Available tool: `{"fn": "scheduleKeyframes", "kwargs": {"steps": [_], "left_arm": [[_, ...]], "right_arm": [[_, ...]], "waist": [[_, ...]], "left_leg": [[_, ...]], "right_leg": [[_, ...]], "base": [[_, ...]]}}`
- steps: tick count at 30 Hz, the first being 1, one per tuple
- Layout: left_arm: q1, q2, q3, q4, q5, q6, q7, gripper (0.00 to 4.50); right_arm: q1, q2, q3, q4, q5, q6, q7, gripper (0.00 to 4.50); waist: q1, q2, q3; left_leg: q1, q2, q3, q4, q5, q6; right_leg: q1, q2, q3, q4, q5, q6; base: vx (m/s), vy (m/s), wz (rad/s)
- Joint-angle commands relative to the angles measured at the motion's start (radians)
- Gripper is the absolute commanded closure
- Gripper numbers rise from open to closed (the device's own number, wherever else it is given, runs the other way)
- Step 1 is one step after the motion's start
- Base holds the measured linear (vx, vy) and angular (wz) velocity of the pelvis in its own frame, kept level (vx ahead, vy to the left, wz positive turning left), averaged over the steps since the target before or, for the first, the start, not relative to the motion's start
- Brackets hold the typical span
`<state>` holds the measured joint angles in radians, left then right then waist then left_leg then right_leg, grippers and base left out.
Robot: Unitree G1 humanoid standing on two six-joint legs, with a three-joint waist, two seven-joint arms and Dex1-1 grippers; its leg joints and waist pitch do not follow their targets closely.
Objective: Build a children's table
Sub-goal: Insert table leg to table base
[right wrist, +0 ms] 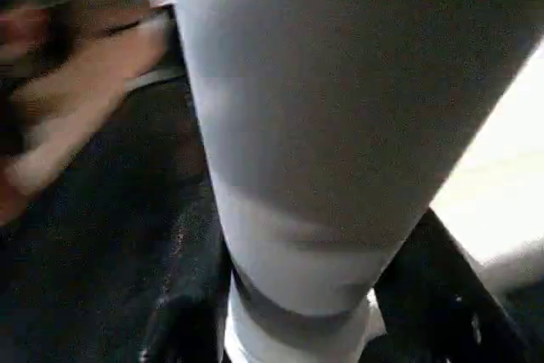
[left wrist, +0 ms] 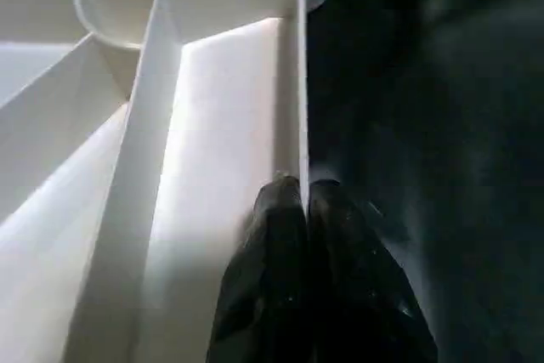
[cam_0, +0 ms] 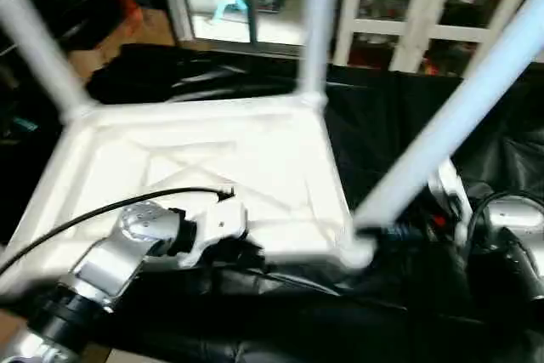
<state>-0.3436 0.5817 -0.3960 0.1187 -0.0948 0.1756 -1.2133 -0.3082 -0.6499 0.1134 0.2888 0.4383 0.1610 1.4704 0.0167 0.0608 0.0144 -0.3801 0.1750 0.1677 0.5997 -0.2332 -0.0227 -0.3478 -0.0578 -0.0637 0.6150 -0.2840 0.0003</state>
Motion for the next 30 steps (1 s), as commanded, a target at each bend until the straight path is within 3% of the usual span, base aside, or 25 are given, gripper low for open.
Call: {"fn": "scheduleKeyframes", "kwargs": {"steps": [1,2,3,4,5,6,10,13,17,20,22,23,24,25,26,27,28,29,30], "left_arm": [[0.009,0.032,0.024,0.007,0.003,-0.047,-0.023,4.5],[0.012,0.032,0.025,0.008,0.007,-0.055,-0.022,4.5],[0.021,0.025,0.03,0.003,0.006,-0.052,-0.01,4.5],[0.026,0.021,0.033,-0.002,0.003,-0.05,-0.004,4.5],[0.026,0.021,0.033,-0.002,0.003,-0.05,-0.004,4.5],[0.032,0.017,0.035,-0.012,-0.003,-0.044,0.002,4.5],[0.059,0.017,0.039,-0.052,-0.014,-0.026,0.018,4.5],[0.067,0.02,0.04,-0.055,-0.01,-0.031,0.027,4.5],[0.08,0.025,0.042,-0.06,-0.004,-0.037,0.027,4.5],[0.082,0.029,0.041,-0.063,0.019,-0.028,0.048,4.5],[0.068,0.02,0.038,-0.064,0.039,0.017,0.081,4.5],[0.06,0.012,0.035,-0.066,0.051,0.06,0.106,4.5],[0.052,0.0,0.036,-0.068,0.063,0.111,0.14,4.5],[0.041,-0.026,0.045,-0.067,0.068,0.173,0.187,4.5],[0.029,-0.064,0.063,-0.067,0.065,0.256,0.247,4.5],[0.021,-0.085,0.073,-0.071,0.063,0.311,0.28,4.5],[0.016,-0.098,0.079,-0.074,0.062,0.345,0.299,4.5],[-0.008,-0.169,0.114,-0.065,0.098,0.494,0.428,4.5],[-0.008,-0.169,0.114,-0.065,0.098,0.494,0.428,4.5]], "right_arm": [[0.089,-0.054,0.151,0.093,-0.147,0.008,0.108,2.65],[0.086,-0.057,0.16,0.098,-0.154,-0.003,0.119,2.65],[0.074,-0.051,0.172,0.107,-0.164,-0.025,0.125,2.65],[0.066,-0.049,0.181,0.111,-0.165,-0.034,0.133,2.65],[0.066,-0.049,0.181,0.111,-0.165,-0.034,0.133,2.65],[0.059,-0.047,0.191,0.113,-0.165,-0.037,0.139,2.65],[0.036,-0.043,0.26,0.141,-0.203,-0.119,0.144,2.65],[0.029,-0.031,0.271,0.161,-0.214,-0.152,0.144,2.65],[0.03,-0.018,0.275,0.178,-0.22,-0.182,0.144,2.65],[0.039,0.008,0.263,0.211,-0.248,-0.254,0.117,2.65],[0.042,0.024,0.258,0.233,-0.271,-0.293,0.04,2.65],[0.043,0.038,0.256,0.248,-0.292,-0.307,-0.022,2.65],[0.043,0.054,0.253,0.261,-0.315,-0.313,-0.092,2.65],[0.043,0.075,0.246,0.275,-0.34,-0.304,-0.183,2.65],[0.044,0.111,0.226,0.288,-0.358,-0.259,-0.316,2.65],[0.043,0.135,0.207,0.296,-0.356,-0.225,-0.395,2.65],[0.04,0.152,0.193,0.305,-0.354,-0.207,-0.443,2.65],[0.031,0.209,0.144,0.33,-0.339,-0.137,-0.606,2.65],[0.031,0.209,0.144,0.33,-0.339,-0.137,-0.606,2.65]], "waist": [[0.0,-0.011,-0.039],[0.003,-0.019,-0.038],[0.006,-0.016,-0.037],[0.005,-0.026,-0.036],[0.006,-0.023,-0.033],[0.004,-0.038,-0.032],[0.002,-0.063,-0.026],[-0.001,-0.07,-0.023],[-0.008,-0.071,-0.027],[-0.013,-0.072,-0.028],[-0.016,-0.073,-0.029],[-0.017,-0.067,-0.025],[-0.019,-0.07,-0.023],[-0.022,-0.071,-0.012],[-0.03,-0.073,0.006],[-0.028,-0.075,0.006],[-0.033,-0.075,0.017],[-0.038,-0.075,0.019],[-0.046,-0.075,0.022]], "left_leg": [[0.023,0.072,-0.022,-0.039,0.171,0.244],[0.021,0.074,-0.024,-0.043,0.145,0.231],[0.023,0.075,-0.024,-0.044,0.135,0.224],[0.023,0.078,-0.023,-0.048,0.116,0.213],[0.026,0.077,-0.021,-0.049,0.103,0.203],[0.025,0.076,-0.019,-0.05,0.098,0.2],[0.022,0.074,-0.015,-0.056,0.05,0.177],[0.025,0.073,-0.014,-0.057,0.037,0.169],[0.024,0.071,-0.016,-0.052,0.091,0.189],[0.024,0.071,-0.016,-0.051,0.104,0.2],[0.027,0.073,-0.016,-0.052,0.102,0.194],[0.026,0.072,-0.017,-0.055,0.08,0.186],[0.028,0.075,-0.016,-0.058,0.057,0.177],[0.029,0.076,-0.015,-0.069,-0.023,0.141],[0.039,0.076,-0.011,-0.089,-0.174,0.067],[0.046,0.07,-0.012,-0.086,-0.235,0.031],[0.053,0.068,-0.017,-0.09,-0.318,-0.013],[0.06,0.064,-0.027,-0.089,-0.39,-0.046],[0.063,0.066,-0.029,-0.091,-0.408,-0.066]], "right_leg": [[0.027,-0.083,0.039,-0.025,0.535,-0.203],[0.03,-0.086,0.039,-0.026,0.483,-0.209],[0.029,-0.087,0.039,-0.029,0.455,-0.214],[0.028,-0.087,0.041,-0.03,0.412,-0.23],[0.026,-0.087,0.043,-0.034,0.367,-0.244],[0.029,-0.086,0.045,-0.036,0.357,-0.248],[0.031,-0.09,0.052,-0.041,0.257,-0.263],[0.029,-0.086,0.056,-0.044,0.206,-0.266],[0.03,-0.084,0.056,-0.034,0.29,-0.276],[0.032,-0.084,0.056,-0.032,0.335,-0.281],[0.03,-0.085,0.056,-0.032,0.339,-0.286],[0.029,-0.085,0.055,-0.036,0.309,-0.289],[0.028,-0.085,0.056,-0.041,0.281,-0.29],[0.024,-0.088,0.056,-0.052,0.164,-0.295],[0.017,-0.085,0.057,-0.074,-0.066,-0.29],[0.018,-0.088,0.059,-0.085,-0.18,-0.279],[0.012,-0.093,0.066,-0.102,-0.361,-0.243],[0.004,-0.097,0.066,-0.117,-0.536,-0.189],[0.0,-0.096,0.068,-0.117,-0.571,-0.172]], "base": [[0.0,0.0,0.0],[0.0,0.0,0.0],[0.0,0.0,0.0],[0.0,0.0,0.0],[0.0,0.0,0.0],[0.0,0.0,0.0],[0.0,0.0,0.0],[0.0,0.0,0.0],[0.0,0.0,0.0],[0.0,0.0,0.0],[0.0,0.0,0.0],[0.0,0.0,0.0],[0.0,0.0,0.0],[0.0,0.0,0.0],[-0.079,-0.014,0.01],[-0.079,-0.014,0.01],[-0.085,-0.025,0.01],[-0.056,-0.024,-0.04],[-0.056,-0.024,-0.04]]}}
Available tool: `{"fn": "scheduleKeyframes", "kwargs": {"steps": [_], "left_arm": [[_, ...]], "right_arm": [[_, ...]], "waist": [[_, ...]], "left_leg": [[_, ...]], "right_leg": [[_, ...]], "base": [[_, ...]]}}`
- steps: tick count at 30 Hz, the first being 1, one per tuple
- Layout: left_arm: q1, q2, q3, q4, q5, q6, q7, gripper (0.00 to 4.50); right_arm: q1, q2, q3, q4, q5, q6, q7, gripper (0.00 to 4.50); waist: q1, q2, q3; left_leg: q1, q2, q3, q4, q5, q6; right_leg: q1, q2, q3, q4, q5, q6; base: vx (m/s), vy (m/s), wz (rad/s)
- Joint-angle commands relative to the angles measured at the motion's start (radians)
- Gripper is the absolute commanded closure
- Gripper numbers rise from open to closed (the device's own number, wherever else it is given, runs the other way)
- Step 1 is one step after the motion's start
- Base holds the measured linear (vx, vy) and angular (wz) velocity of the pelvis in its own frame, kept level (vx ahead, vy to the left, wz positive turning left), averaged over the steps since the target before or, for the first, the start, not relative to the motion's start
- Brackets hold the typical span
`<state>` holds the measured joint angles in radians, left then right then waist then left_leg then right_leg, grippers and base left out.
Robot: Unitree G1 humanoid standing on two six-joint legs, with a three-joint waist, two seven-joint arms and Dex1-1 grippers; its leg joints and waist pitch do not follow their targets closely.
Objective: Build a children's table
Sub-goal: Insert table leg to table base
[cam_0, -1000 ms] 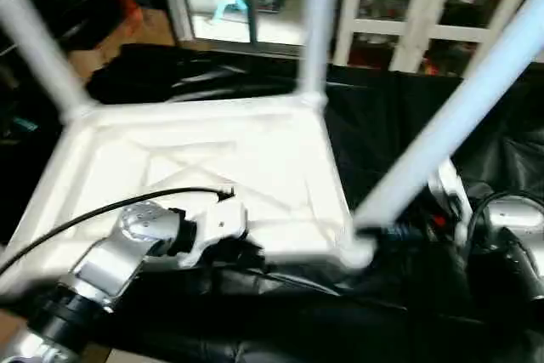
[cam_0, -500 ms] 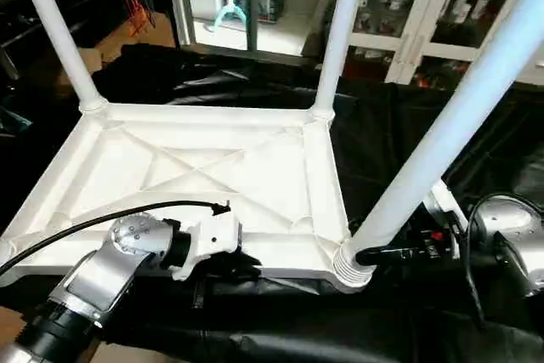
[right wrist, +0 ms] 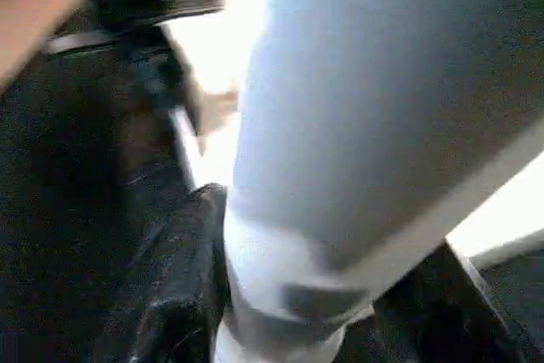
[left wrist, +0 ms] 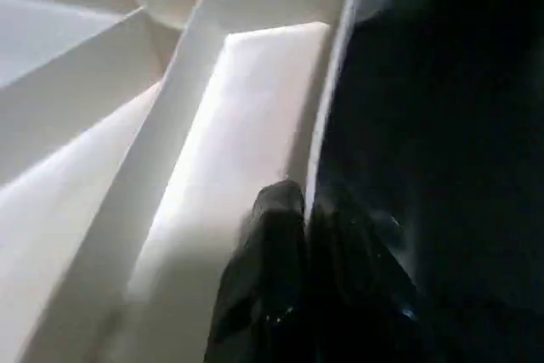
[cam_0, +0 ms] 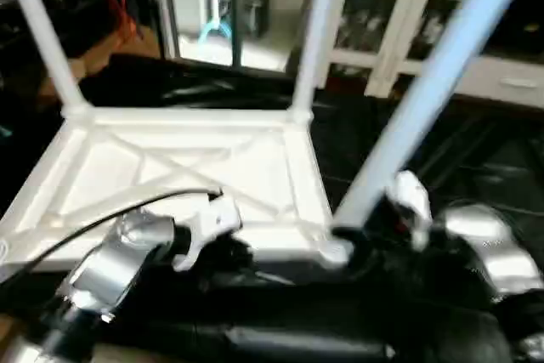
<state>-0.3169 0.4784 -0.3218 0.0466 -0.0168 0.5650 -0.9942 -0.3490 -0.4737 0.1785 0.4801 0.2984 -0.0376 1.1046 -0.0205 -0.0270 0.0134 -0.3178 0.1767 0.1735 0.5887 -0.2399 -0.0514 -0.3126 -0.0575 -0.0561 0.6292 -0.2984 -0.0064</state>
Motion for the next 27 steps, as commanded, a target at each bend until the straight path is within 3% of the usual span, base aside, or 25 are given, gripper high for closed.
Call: {"fn": "scheduleKeyframes", "kwargs": {"steps": [1,2,4,7,8,9,11,12,14,17,19,23,27], "left_arm": [[-0.047,-0.1,0.054,0.009,0.037,0.177,0.262,4.5],[-0.055,-0.123,0.062,0.011,0.048,0.223,0.295,4.5],[-0.066,-0.16,0.071,0.007,0.05,0.268,0.318,4.5],[-0.091,-0.271,0.115,-0.007,0.035,0.355,0.389,4.5],[-0.1,-0.32,0.143,-0.005,0.025,0.367,0.431,4.5],[-0.101,-0.324,0.146,-0.005,0.025,0.37,0.434,4.5],[-0.122,-0.433,0.208,0.001,0.02,0.408,0.529,4.5],[-0.127,-0.454,0.217,0.001,0.019,0.419,0.547,4.5],[-0.135,-0.48,0.22,-0.004,0.02,0.429,0.571,4.5],[-0.146,-0.495,0.217,-0.013,0.022,0.458,0.581,4.5],[-0.149,-0.498,0.219,-0.012,0.026,0.466,0.584,4.5],[-0.151,-0.477,0.207,-0.014,0.036,0.468,0.569,4.5],[-0.137,-0.418,0.146,-0.029,0.033,0.41,0.498,4.5]], "right_arm": [[0.066,0.067,0.048,0.149,-0.187,0.095,-0.334,2.63],[0.062,0.089,0.027,0.159,-0.18,0.114,-0.396,2.62],[0.063,0.125,0.005,0.154,-0.157,0.166,-0.458,2.61],[0.083,0.209,-0.023,0.1,-0.132,0.263,-0.558,2.6],[0.091,0.232,-0.021,0.076,-0.139,0.276,-0.584,2.6],[0.092,0.234,-0.02,0.074,-0.14,0.277,-0.587,2.6],[0.114,0.272,-0.008,0.028,-0.166,0.3,-0.645,2.6],[0.119,0.275,0.0,0.021,-0.174,0.305,-0.655,2.6],[0.126,0.274,0.016,0.013,-0.184,0.308,-0.658,2.6],[0.129,0.269,0.033,0.001,-0.201,0.31,-0.661,2.6],[0.128,0.269,0.034,-0.004,-0.209,0.308,-0.663,2.6],[0.1,0.282,0.028,0.009,-0.203,0.255,-0.646,2.6],[0.07,0.294,-0.001,0.021,-0.151,0.207,-0.595,2.6]], "waist": [[-0.012,0.015,0.016],[-0.02,0.009,0.011],[-0.024,0.011,0.007],[-0.027,0.014,-0.002],[-0.03,0.007,-0.004],[-0.028,0.008,-0.006],[-0.023,0.003,-0.01],[-0.022,0.002,-0.013],[-0.02,0.004,-0.018],[-0.02,0.0,-0.022],[-0.018,0.001,-0.02],[-0.021,0.003,-0.013],[-0.023,0.006,-0.015]], "left_leg": [[0.001,0.064,-0.047,-0.084,-0.405,-0.057],[-0.007,0.065,-0.052,-0.091,-0.399,-0.062],[-0.016,0.064,-0.056,-0.096,-0.393,-0.055],[-0.015,0.067,-0.047,-0.094,-0.324,-0.031],[-0.017,0.068,-0.042,-0.093,-0.284,-0.02],[-0.019,0.068,-0.041,-0.091,-0.262,-0.011],[-0.018,0.068,-0.034,-0.084,-0.185,0.018],[-0.019,0.067,-0.032,-0.081,-0.163,0.029],[-0.028,0.067,-0.032,-0.075,-0.046,0.073],[-0.027,0.068,-0.03,-0.069,0.011,0.119],[-0.029,0.068,-0.028,-0.068,0.008,0.138],[-0.027,0.07,-0.028,-0.079,-0.107,0.097],[-0.03,0.07,-0.031,-0.081,-0.109,0.078]], "right_leg": [[-0.033,-0.098,0.06,-0.133,-0.562,-0.143],[-0.027,-0.095,0.057,-0.128,-0.513,-0.138],[-0.022,-0.091,0.054,-0.125,-0.434,-0.145],[-0.021,-0.089,0.059,-0.117,-0.254,-0.193],[-0.016,-0.088,0.059,-0.114,-0.192,-0.207],[-0.015,-0.09,0.06,-0.113,-0.172,-0.211],[-0.015,-0.09,0.064,-0.109,-0.08,-0.231],[-0.013,-0.091,0.066,-0.107,-0.051,-0.237],[-0.002,-0.09,0.062,-0.093,0.096,-0.247],[0.003,-0.092,0.06,-0.089,0.188,-0.256],[0.002,-0.095,0.061,-0.091,0.184,-0.257],[-0.004,-0.094,0.061,-0.109,-0.006,-0.24],[-0.005,-0.092,0.063,-0.108,-0.019,-0.227]], "base": [[-0.055,0.0,-0.1],[-0.055,0.028,-0.15],[-0.028,0.014,-0.08],[0.0,0.0,0.0],[0.0,0.0,0.0],[0.0,0.0,0.0],[0.026,0.011,0.03],[0.052,0.022,0.06],[0.062,0.024,0.02],[0.039,0.015,0.0],[0.0,0.0,0.0],[0.0,0.0,0.0],[0.0,0.0,0.0]]}}
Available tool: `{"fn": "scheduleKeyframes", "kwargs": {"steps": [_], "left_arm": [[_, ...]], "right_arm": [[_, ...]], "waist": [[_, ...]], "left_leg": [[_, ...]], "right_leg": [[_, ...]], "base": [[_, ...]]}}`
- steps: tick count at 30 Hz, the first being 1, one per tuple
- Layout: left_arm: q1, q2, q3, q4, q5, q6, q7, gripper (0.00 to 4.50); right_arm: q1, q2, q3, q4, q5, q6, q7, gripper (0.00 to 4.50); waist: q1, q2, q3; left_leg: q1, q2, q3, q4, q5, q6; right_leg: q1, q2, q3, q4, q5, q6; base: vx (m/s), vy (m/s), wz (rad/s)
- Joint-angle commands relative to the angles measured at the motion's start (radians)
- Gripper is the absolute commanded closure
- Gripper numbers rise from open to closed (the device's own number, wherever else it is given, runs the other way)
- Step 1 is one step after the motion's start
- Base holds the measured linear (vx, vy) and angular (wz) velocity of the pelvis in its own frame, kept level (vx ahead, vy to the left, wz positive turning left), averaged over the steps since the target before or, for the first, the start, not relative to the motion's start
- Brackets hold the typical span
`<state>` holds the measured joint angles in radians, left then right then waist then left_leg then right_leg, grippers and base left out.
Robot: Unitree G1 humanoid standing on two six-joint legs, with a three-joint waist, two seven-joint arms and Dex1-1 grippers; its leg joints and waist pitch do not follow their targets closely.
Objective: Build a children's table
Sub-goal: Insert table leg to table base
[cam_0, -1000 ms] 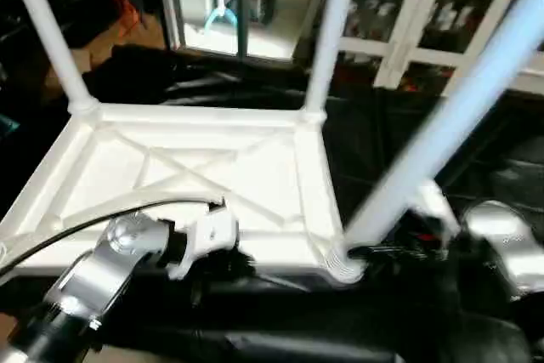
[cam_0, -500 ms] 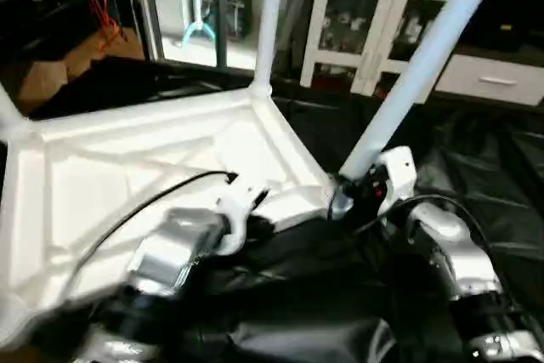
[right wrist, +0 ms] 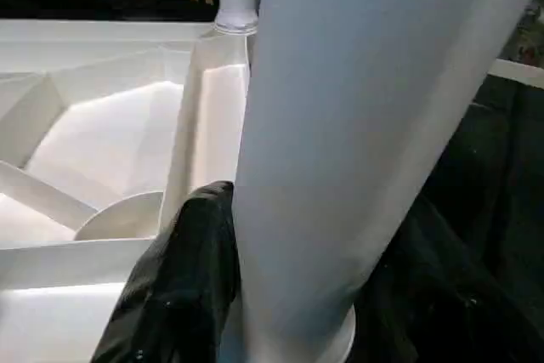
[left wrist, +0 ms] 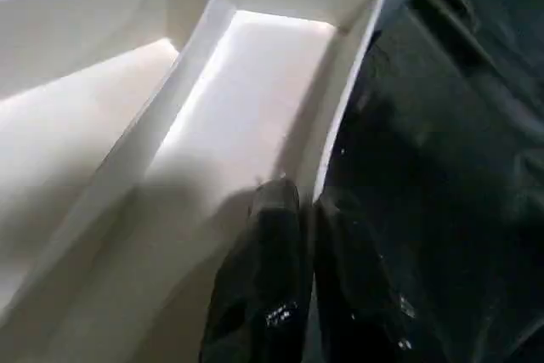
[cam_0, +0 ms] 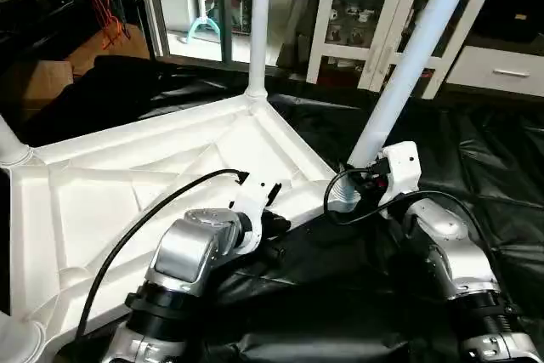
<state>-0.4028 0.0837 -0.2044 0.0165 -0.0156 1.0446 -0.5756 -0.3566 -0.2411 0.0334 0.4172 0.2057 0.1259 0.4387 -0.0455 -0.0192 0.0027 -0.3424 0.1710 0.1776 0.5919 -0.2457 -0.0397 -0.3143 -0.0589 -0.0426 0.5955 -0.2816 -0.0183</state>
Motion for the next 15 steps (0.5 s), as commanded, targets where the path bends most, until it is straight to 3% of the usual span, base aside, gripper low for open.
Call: {"fn": "scheduleKeyframes", "kwargs": {"steps": [1,2,3,4,5,6,7,8,10,11,15], "left_arm": [[-0.023,0.038,-0.024,-0.01,0.037,-0.19,0.001,4.5],[-0.018,0.051,-0.036,-0.012,0.039,-0.212,-0.015,4.5],[-0.007,0.08,-0.059,-0.016,0.045,-0.259,-0.048,4.5],[0.019,0.149,-0.102,-0.016,0.062,-0.378,-0.124,4.5],[0.037,0.226,-0.135,0.001,0.095,-0.469,-0.175,4.5],[0.04,0.249,-0.14,0.011,0.108,-0.482,-0.179,4.5],[0.042,0.262,-0.135,0.017,0.106,-0.494,-0.191,4.5],[0.045,0.277,-0.124,0.017,0.09,-0.504,-0.209,4.5],[0.05,0.308,-0.119,0.01,0.066,-0.548,-0.25,4.5],[0.054,0.324,-0.12,0.007,0.058,-0.581,-0.277,4.5],[0.062,0.372,-0.14,0.036,0.043,-0.685,-0.312,4.5]], "right_arm": [[0.056,0.064,0.115,0.081,0.018,0.024,0.186,2.6],[0.052,0.063,0.11,0.081,0.028,0.015,0.203,2.6],[0.045,0.061,0.099,0.079,0.047,-0.005,0.239,2.6],[0.028,0.04,0.095,0.074,0.079,-0.041,0.344,2.6],[0.008,-0.003,0.087,0.074,0.106,-0.052,0.46,2.6],[0.001,-0.021,0.083,0.076,0.115,-0.044,0.496,2.6],[-0.006,-0.036,0.074,0.083,0.123,-0.036,0.517,2.6],[-0.014,-0.057,0.061,0.095,0.134,-0.03,0.55,2.6],[-0.022,-0.09,0.044,0.108,0.149,-0.023,0.606,2.61],[-0.024,-0.103,0.037,0.113,0.155,-0.017,0.625,2.61],[-0.034,-0.127,0.013,0.147,0.188,-0.004,0.704,2.62]], "waist": [[0.001,-0.002,-0.004],[-0.001,0.003,-0.005],[0.001,0.001,-0.006],[0.006,0.016,-0.015],[0.001,0.014,-0.029],[-0.002,0.012,-0.029],[-0.001,0.021,-0.032],[0.0,0.017,-0.035],[0.002,0.011,-0.036],[0.007,0.011,-0.032],[0.015,0.01,-0.028]], "left_leg": [[-0.007,0.075,-0.033,-0.083,-0.084,0.071],[-0.01,0.074,-0.033,-0.082,-0.095,0.085],[-0.01,0.074,-0.034,-0.08,-0.087,0.093],[-0.011,0.074,-0.038,-0.074,-0.018,0.11],[-0.015,0.067,-0.041,-0.057,0.093,0.148],[-0.015,0.067,-0.039,-0.053,0.138,0.177],[-0.006,0.07,-0.039,-0.043,0.251,0.215],[-0.002,0.07,-0.036,-0.034,0.333,0.239],[-0.012,0.063,-0.033,-0.03,0.354,0.25],[-0.014,0.065,-0.029,-0.034,0.299,0.251],[-0.012,0.072,-0.028,-0.04,0.209,0.232]], "right_leg": [[-0.002,-0.09,0.05,-0.072,-0.004,-0.218],[-0.001,-0.09,0.051,-0.073,-0.001,-0.217],[-0.001,-0.092,0.05,-0.073,0.008,-0.218],[0.004,-0.092,0.048,-0.061,0.094,-0.218],[0.013,-0.081,0.045,-0.041,0.269,-0.215],[0.013,-0.078,0.045,-0.032,0.353,-0.22],[0.007,-0.076,0.04,-0.015,0.503,-0.232],[0.005,-0.076,0.039,-0.007,0.592,-0.248],[0.011,-0.077,0.04,-0.001,0.645,-0.257],[0.009,-0.082,0.039,-0.004,0.619,-0.263],[0.007,-0.085,0.039,-0.009,0.486,-0.284]], "base": [[0.0,0.0,0.0],[0.0,0.0,0.0],[0.0,0.0,0.0],[0.0,0.0,0.0],[0.0,0.0,0.0],[0.0,0.0,0.0],[0.054,-0.004,0.01],[0.0,0.0,0.0],[0.0,0.0,0.0],[0.0,0.0,0.0],[0.0,0.0,0.0]]}}
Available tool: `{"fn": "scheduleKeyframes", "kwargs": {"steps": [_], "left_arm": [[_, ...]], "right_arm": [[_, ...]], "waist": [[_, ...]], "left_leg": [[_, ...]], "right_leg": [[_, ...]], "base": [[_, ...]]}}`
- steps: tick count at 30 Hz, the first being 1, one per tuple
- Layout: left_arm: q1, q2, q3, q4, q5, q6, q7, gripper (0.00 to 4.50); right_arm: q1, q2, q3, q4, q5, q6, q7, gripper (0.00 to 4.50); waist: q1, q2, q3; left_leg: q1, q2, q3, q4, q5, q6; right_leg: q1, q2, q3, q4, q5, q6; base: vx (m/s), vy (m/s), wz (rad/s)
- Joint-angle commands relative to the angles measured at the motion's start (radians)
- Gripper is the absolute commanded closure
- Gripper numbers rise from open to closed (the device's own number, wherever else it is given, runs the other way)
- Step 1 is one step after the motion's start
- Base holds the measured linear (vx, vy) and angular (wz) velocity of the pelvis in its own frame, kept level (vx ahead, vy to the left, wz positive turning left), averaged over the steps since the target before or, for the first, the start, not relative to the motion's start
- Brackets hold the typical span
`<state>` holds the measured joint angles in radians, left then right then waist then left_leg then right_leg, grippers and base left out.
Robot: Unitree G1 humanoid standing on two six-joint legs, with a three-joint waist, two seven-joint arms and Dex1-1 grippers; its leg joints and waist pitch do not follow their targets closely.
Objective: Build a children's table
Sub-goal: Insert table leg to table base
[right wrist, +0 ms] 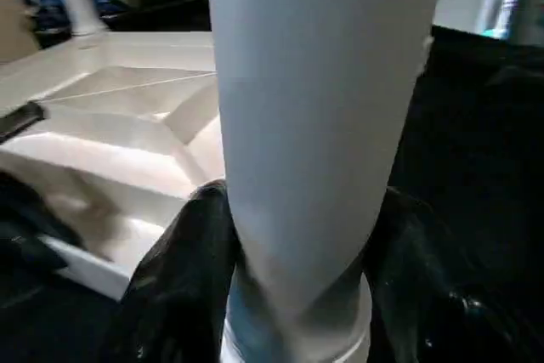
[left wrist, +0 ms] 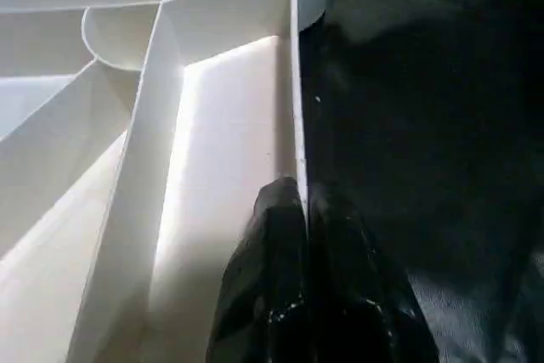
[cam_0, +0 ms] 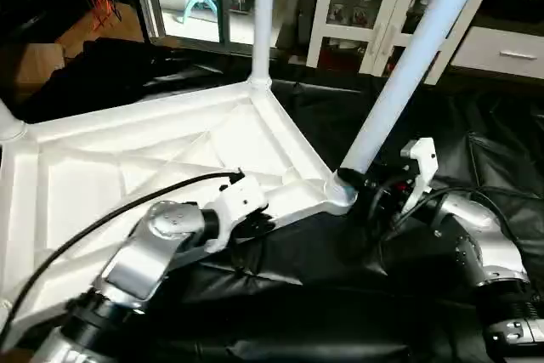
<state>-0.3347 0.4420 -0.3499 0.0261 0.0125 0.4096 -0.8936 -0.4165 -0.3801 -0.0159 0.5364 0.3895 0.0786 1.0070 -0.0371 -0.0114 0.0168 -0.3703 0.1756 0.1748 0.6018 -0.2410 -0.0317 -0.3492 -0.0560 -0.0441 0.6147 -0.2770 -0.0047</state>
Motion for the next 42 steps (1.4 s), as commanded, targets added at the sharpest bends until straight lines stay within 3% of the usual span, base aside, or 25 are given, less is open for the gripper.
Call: {"fn": "scheduleKeyframes", "kwargs": {"steps": [1,4,13,17,21,22,23,28,36,40,41,42], "left_arm": [[-0.006,0.014,0.005,0.026,0.015,-0.05,0.006,4.5],[0.006,0.023,0.012,0.023,-0.01,-0.084,-0.032,4.5],[0.013,0.022,0.0,0.028,-0.029,-0.135,-0.055,4.5],[0.011,0.017,-0.003,0.03,-0.028,-0.161,-0.062,4.5],[0.013,0.017,-0.008,0.034,-0.024,-0.173,-0.063,4.5],[0.013,0.017,-0.009,0.034,-0.024,-0.174,-0.063,4.5],[0.015,0.016,-0.01,0.034,-0.024,-0.177,-0.063,4.5],[0.021,0.016,-0.011,0.036,-0.022,-0.185,-0.064,4.5],[0.019,0.018,-0.005,0.054,-0.004,-0.222,-0.05,4.5],[-0.009,-0.01,0.023,0.1,0.001,-0.279,0.001,4.5],[-0.016,-0.013,0.036,0.099,-0.024,-0.286,-0.02,4.06],[-0.019,-0.017,0.047,0.095,-0.042,-0.293,-0.028,3.95]], "right_arm": [[0.026,0.012,0.062,0.027,0.004,0.043,0.135,2.62],[0.025,0.007,0.053,0.028,0.036,0.062,0.183,2.62],[0.031,0.044,0.031,0.025,0.064,0.095,0.188,2.62],[0.014,0.098,-0.043,0.041,0.121,0.161,0.084,2.62],[-0.035,0.163,-0.192,0.096,0.235,0.285,-0.136,2.62],[-0.037,0.166,-0.2,0.103,0.238,0.287,-0.149,2.62],[-0.034,0.169,-0.207,0.105,0.237,0.296,-0.156,2.63],[-0.021,0.186,-0.237,0.072,0.254,0.35,-0.157,2.64],[-0.014,0.169,-0.22,0.016,0.264,0.359,-0.123,2.64],[-0.069,0.155,-0.275,0.002,0.282,0.301,-0.114,2.64],[-0.088,0.145,-0.285,0.0,0.273,0.261,-0.109,2.64],[-0.097,0.136,-0.281,-0.002,0.256,0.227,-0.1,2.64]], "waist": [[0.007,0.002,-0.041],[0.013,0.006,-0.041],[0.02,0.002,-0.041],[0.02,0.003,-0.042],[0.016,0.002,-0.041],[0.015,0.003,-0.042],[0.02,0.007,-0.042],[0.03,0.004,-0.043],[0.034,0.002,-0.047],[0.038,0.005,-0.047],[0.045,0.006,-0.047],[0.045,0.006,-0.047]], "left_leg": [[0.016,0.069,-0.025,-0.05,0.188,0.221],[0.02,0.072,-0.025,-0.049,0.19,0.214],[0.017,0.068,-0.023,-0.044,0.18,0.199],[0.017,0.068,-0.024,-0.044,0.203,0.204],[0.015,0.067,-0.024,-0.047,0.171,0.187],[0.014,0.068,-0.025,-0.047,0.165,0.18],[0.021,0.069,-0.021,-0.047,0.14,0.163],[0.013,0.064,-0.02,-0.043,0.171,0.163],[0.011,0.062,-0.02,-0.039,0.195,0.173],[0.013,0.063,-0.018,-0.037,0.194,0.175],[0.012,0.061,-0.018,-0.035,0.189,0.171],[0.011,0.061,-0.017,-0.035,0.187,0.171]], "right_leg": [[0.041,-0.087,0.041,-0.029,0.451,-0.304],[0.038,-0.087,0.042,-0.027,0.422,-0.311],[0.038,-0.087,0.045,-0.022,0.386,-0.32],[0.037,-0.088,0.046,-0.018,0.412,-0.319],[0.036,-0.089,0.047,-0.021,0.362,-0.322],[0.037,-0.09,0.046,-0.02,0.35,-0.323],[0.03,-0.088,0.05,-0.024,0.32,-0.333],[0.035,-0.085,0.048,-0.015,0.379,-0.317],[0.037,-0.083,0.046,-0.01,0.424,-0.307],[0.034,-0.082,0.046,-0.01,0.418,-0.306],[0.034,-0.084,0.046,-0.008,0.403,-0.31],[0.034,-0.085,0.046,-0.008,0.399,-0.31]], "base": [[0.0,0.0,0.0],[0.0,0.0,0.0],[0.0,0.0,0.0],[0.0,0.0,0.0],[0.0,0.0,0.0],[0.0,0.0,0.0],[0.0,0.0,0.0],[0.0,0.0,0.0],[0.0,0.0,0.0],[0.0,0.0,0.0],[0.0,0.0,0.0],[0.0,0.0,0.0]]}}
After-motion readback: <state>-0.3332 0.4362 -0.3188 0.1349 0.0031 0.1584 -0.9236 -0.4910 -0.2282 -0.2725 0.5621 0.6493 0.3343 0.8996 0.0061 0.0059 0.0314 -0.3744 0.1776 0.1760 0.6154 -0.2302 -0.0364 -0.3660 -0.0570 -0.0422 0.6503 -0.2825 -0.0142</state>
